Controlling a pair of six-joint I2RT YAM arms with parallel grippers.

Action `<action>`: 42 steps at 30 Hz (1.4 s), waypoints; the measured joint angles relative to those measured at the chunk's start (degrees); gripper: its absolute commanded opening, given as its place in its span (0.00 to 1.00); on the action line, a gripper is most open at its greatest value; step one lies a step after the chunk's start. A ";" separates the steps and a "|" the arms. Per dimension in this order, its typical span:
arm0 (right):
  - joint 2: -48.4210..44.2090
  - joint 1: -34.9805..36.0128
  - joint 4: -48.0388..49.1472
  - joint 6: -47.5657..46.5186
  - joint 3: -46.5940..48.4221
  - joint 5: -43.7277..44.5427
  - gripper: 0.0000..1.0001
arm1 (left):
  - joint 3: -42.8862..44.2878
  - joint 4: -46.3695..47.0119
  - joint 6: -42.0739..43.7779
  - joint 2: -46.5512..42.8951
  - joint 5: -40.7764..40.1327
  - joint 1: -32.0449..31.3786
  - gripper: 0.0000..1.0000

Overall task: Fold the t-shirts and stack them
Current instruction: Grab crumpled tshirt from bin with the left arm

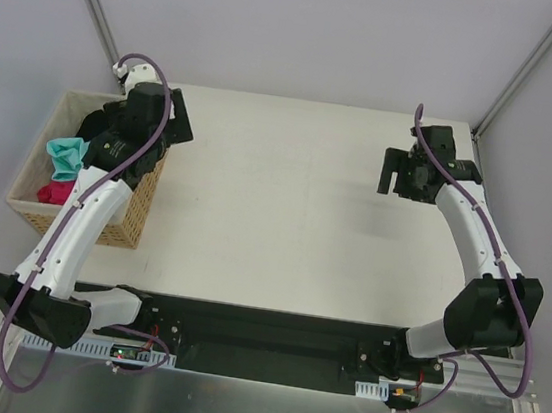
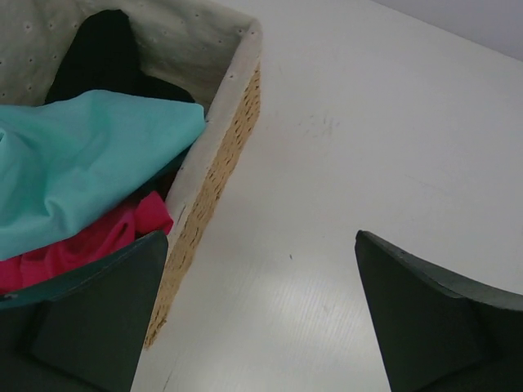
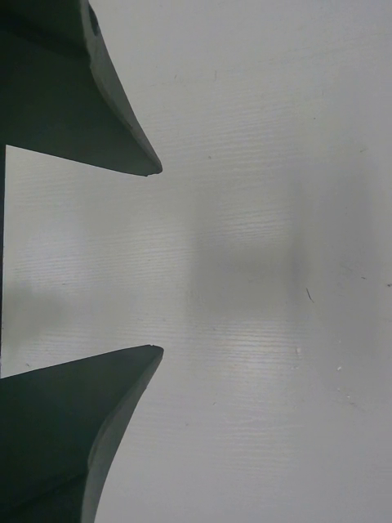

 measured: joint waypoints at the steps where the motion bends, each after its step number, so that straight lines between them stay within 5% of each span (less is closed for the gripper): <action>1: 0.22 0.00 0.00 0.00 0.00 0.00 0.89 | -0.68 -0.31 -0.66 -0.04 -0.35 0.83 0.99; 27: 8.11 0.00 -1.60 0.07 6.16 -1.31 0.89 | -5.84 -5.01 -13.05 0.02 -1.38 19.58 0.99; 42: 18.16 3.93 -11.32 -0.09 27.36 -0.33 0.89 | -5.95 -5.77 -14.58 0.85 -3.06 27.71 0.99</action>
